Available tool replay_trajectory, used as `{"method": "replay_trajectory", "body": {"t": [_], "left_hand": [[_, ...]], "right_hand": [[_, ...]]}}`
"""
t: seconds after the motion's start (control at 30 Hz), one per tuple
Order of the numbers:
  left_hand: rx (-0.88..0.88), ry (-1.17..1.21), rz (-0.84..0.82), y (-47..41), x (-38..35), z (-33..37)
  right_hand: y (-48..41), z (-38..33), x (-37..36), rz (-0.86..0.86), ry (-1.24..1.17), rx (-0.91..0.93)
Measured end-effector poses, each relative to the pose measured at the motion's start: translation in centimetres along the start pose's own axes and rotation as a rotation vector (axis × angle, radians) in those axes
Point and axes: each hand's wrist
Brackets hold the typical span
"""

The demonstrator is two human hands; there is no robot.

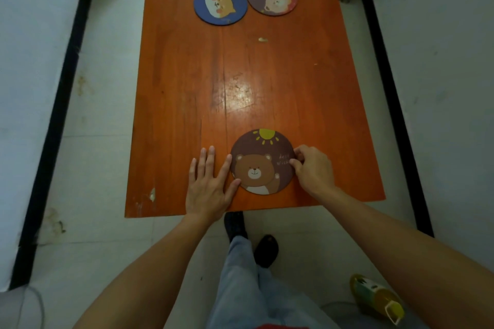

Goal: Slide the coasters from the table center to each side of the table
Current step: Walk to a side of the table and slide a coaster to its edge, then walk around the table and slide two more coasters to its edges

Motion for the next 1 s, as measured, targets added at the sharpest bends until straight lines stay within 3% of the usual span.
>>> {"method": "replay_trajectory", "body": {"t": [0.27,0.4,0.57,0.73,1.0], "left_hand": [[-0.003,-0.002,0.005,-0.1,-0.1,-0.1],[-0.012,-0.014,-0.036,0.1,1.0,0.1],[-0.01,-0.033,-0.095,0.5,5.5,-1.4],[0.102,-0.062,-0.102,2.9,12.2,-6.7],[0.253,-0.149,-0.017,8.2,20.4,-19.1]], "right_hand": [[-0.2,-0.1,-0.3,-0.012,0.0,0.012],[0.0,-0.5,0.2,-0.015,0.192,0.052],[0.3,-4.9,1.1,0.043,0.467,0.332],[1.8,-13.6,0.4,-0.054,0.686,0.693],[3.1,-29.3,-3.5,-0.057,0.753,0.931]]}}
Point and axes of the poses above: each hand's wrist, its own y-axis away from the middle knuckle, its own x-axis out of the back of the hand, z = x × y, and after that the axes turned 1 degree about -z, right-handed
